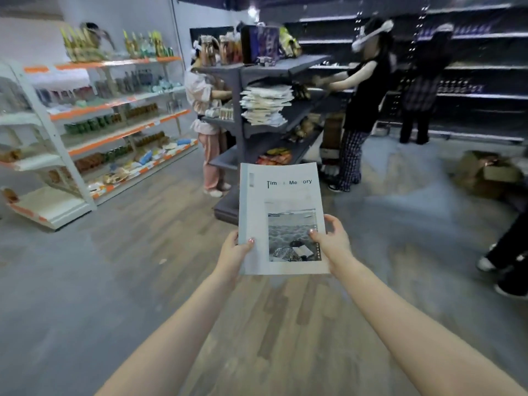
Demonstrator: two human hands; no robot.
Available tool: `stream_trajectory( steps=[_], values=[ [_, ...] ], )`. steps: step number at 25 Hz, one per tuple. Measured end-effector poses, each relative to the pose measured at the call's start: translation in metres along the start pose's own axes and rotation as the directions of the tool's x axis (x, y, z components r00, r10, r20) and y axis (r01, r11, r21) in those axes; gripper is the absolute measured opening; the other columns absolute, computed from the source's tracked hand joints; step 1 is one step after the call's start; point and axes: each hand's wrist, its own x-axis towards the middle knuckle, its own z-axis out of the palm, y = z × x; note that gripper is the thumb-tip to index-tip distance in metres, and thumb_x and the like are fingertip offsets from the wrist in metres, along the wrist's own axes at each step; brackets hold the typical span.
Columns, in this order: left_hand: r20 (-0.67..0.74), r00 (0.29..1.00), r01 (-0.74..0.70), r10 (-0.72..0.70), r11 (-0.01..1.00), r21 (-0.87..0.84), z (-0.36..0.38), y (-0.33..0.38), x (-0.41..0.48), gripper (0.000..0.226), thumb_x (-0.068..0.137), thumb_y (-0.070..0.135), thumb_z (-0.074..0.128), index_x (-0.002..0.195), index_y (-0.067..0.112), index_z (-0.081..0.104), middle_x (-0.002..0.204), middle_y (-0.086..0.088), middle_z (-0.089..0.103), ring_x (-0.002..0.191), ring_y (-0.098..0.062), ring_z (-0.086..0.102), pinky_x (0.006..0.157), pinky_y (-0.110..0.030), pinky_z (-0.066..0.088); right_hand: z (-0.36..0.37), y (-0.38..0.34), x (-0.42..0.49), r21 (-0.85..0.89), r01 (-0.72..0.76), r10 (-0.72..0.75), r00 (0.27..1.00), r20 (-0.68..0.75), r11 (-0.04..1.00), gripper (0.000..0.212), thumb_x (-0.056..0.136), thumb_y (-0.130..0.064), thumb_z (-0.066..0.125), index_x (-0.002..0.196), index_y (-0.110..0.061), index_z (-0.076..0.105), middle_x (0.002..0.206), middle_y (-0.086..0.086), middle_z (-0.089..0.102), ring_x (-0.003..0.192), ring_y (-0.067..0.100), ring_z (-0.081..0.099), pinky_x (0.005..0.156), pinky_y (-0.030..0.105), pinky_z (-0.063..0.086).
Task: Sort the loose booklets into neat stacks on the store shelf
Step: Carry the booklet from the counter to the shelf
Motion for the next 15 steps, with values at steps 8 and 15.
stream_trajectory(
  steps=[8, 15],
  values=[
    [0.227, 0.974, 0.012, -0.022, 0.999, 0.045, 0.117, 0.01, 0.092, 0.009, 0.091, 0.003, 0.057, 0.093, 0.011, 0.055, 0.089, -0.003, 0.061, 0.08, -0.019, 0.057, 0.069, -0.03, 0.043, -0.082, -0.005, 0.089, 0.062, 0.006, 0.01, 0.968, -0.25, 0.998, 0.045, 0.085, 0.002, 0.063, 0.118, -0.024, 0.048, 0.096, 0.013, 0.064, 0.077, 0.021, 0.06, 0.075, 0.034, 0.05],
    [0.319, 0.943, 0.103, -0.092, 0.995, -0.015, 0.213, 0.033, 0.236, 0.03, 0.091, 0.003, 0.057, 0.117, 0.016, 0.052, 0.11, -0.005, 0.061, 0.096, -0.028, 0.059, 0.087, -0.045, 0.049, -0.11, -0.041, 0.218, 0.054, 0.064, -0.04, 0.93, -0.365, 0.996, 0.042, 0.084, 0.006, 0.061, 0.117, -0.018, 0.049, 0.075, 0.006, 0.062, 0.063, 0.015, 0.057, 0.061, 0.026, 0.047]
  ],
)
